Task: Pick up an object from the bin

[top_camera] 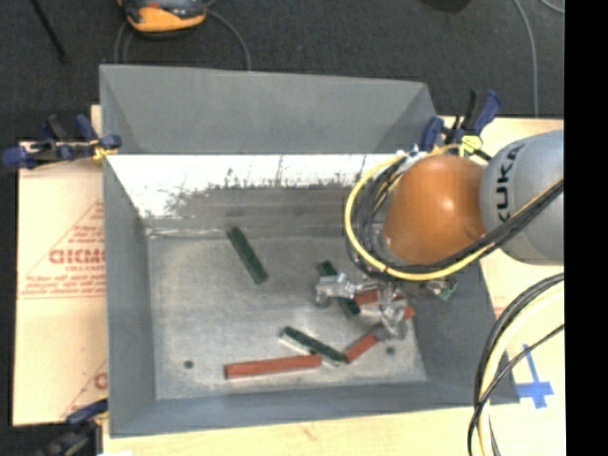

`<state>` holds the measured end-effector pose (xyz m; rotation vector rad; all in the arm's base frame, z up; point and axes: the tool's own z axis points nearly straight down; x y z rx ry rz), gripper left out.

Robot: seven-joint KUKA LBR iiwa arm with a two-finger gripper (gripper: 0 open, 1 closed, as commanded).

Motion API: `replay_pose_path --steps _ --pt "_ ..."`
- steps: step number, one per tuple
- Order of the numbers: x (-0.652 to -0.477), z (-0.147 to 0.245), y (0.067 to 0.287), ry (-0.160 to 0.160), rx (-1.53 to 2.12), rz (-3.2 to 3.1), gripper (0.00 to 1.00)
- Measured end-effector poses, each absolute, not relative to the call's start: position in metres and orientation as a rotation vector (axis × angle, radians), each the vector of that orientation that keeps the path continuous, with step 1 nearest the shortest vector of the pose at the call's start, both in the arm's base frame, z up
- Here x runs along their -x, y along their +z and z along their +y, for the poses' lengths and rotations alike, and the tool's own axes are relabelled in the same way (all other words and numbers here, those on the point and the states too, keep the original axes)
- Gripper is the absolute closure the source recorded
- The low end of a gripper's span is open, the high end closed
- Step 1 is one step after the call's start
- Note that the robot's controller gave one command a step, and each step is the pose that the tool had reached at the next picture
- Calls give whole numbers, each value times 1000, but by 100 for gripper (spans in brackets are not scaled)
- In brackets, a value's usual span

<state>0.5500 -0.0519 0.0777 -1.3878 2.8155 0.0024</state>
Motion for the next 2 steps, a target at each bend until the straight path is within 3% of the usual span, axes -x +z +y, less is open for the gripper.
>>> replay_pose_path --steps 1,2 --pt "-550 -52 78 2 1388 2816 0" --pt "-570 -63 73 0 1390 2813 0"
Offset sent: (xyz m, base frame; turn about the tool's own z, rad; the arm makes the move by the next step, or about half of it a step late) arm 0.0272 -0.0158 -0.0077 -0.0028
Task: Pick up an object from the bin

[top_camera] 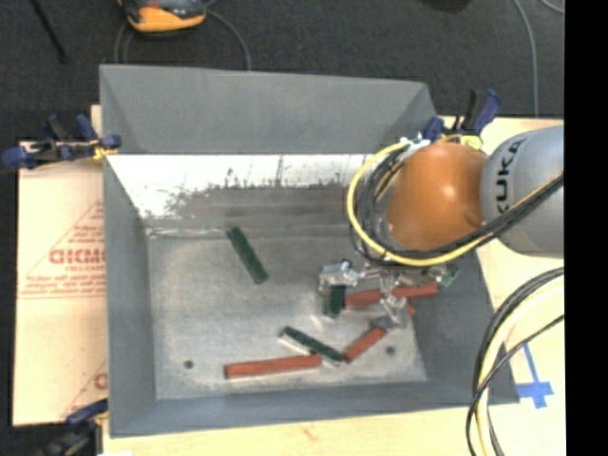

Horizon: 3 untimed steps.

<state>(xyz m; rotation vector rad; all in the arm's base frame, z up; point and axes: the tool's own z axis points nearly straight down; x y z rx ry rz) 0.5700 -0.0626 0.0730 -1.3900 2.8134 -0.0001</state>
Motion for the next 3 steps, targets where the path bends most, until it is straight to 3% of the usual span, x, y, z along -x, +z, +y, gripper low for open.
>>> replay_pose_path --steps 1,2,3 --pt "-642 -77 72 -2 1844 2536 100" --pt "-642 -77 72 -2 1842 2538 100" --pt "-632 -107 200 0 1845 2537 100"
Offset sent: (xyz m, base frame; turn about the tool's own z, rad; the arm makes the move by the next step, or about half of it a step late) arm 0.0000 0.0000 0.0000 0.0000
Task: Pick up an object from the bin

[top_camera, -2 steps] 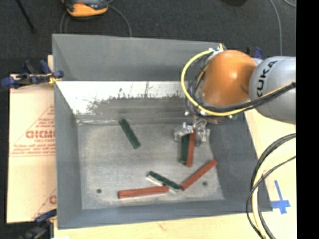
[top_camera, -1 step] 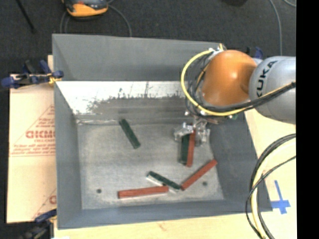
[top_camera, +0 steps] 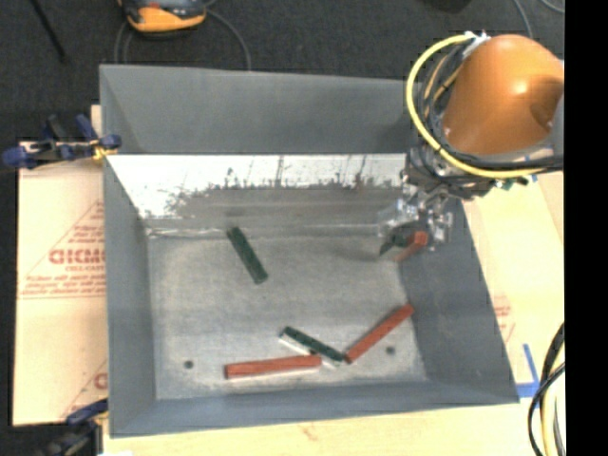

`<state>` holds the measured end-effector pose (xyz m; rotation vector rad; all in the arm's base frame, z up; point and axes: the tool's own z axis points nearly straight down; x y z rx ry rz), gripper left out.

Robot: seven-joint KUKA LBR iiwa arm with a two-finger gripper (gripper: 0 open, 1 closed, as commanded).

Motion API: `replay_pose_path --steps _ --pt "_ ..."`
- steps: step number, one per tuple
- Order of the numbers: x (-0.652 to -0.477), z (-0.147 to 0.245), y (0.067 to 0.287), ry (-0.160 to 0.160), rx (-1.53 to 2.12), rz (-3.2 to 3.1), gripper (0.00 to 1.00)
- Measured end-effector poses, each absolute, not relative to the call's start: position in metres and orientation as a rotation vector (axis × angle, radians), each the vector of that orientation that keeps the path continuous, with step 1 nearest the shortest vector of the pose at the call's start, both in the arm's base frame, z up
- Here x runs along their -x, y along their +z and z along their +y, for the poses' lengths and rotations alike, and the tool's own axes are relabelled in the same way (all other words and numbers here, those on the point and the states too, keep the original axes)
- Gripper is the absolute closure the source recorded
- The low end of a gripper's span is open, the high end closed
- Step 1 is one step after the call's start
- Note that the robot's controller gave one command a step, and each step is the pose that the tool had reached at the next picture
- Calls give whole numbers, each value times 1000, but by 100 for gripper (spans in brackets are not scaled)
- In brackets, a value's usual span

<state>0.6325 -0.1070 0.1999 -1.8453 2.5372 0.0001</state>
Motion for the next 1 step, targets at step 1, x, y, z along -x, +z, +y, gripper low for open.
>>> replay_pose_path --steps 1 --pt "-632 -107 200 1 1844 2539 100"
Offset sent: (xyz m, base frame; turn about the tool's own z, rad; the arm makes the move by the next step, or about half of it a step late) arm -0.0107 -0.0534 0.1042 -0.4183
